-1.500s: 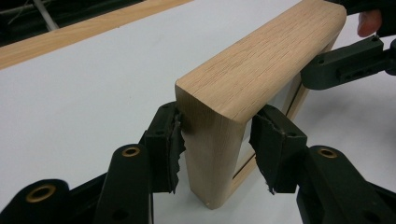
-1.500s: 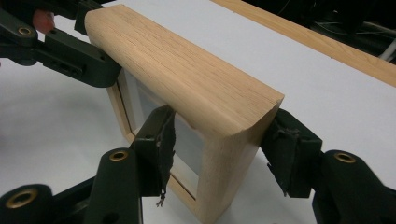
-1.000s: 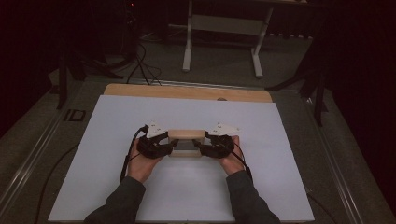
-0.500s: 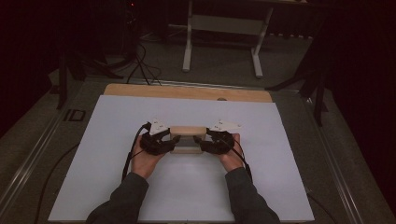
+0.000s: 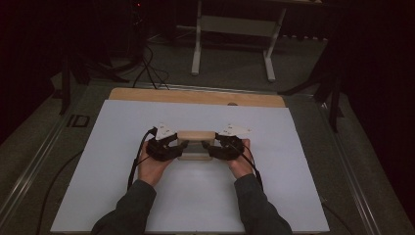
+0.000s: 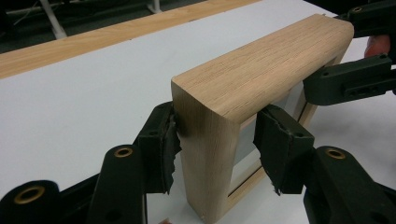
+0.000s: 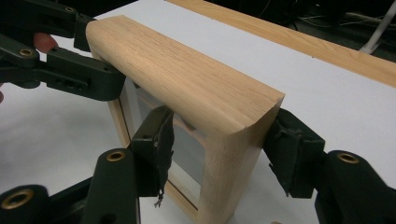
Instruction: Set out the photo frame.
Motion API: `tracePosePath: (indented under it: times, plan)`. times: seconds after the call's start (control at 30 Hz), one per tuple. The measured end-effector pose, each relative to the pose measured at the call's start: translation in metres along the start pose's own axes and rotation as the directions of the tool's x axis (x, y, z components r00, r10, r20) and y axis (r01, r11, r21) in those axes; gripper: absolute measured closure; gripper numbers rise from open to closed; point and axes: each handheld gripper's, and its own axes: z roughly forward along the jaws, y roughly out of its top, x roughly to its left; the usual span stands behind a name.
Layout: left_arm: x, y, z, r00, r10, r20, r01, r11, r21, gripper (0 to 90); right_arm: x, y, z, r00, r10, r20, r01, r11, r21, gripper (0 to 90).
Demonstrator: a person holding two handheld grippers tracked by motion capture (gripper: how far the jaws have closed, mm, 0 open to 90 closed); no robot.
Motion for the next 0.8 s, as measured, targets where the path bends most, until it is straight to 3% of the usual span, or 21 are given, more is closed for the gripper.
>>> tracePosePath:
  times: [0.4,0.8]
  plan:
    - [0.005,-0.001,0.006,0.9992,-0.039,0.013,0.039,0.9988,-0.029,48.1,-0.004,0.001,0.004,0.9996,0.028,-0.006,-0.028,1.0,-0.002,41.3]
    - [0.006,-0.001,0.014,0.9974,-0.072,-0.004,0.072,0.997,-0.028,40.4,-0.008,0.004,0.007,0.9981,0.058,-0.02,-0.058,0.998,0.006,38.4]
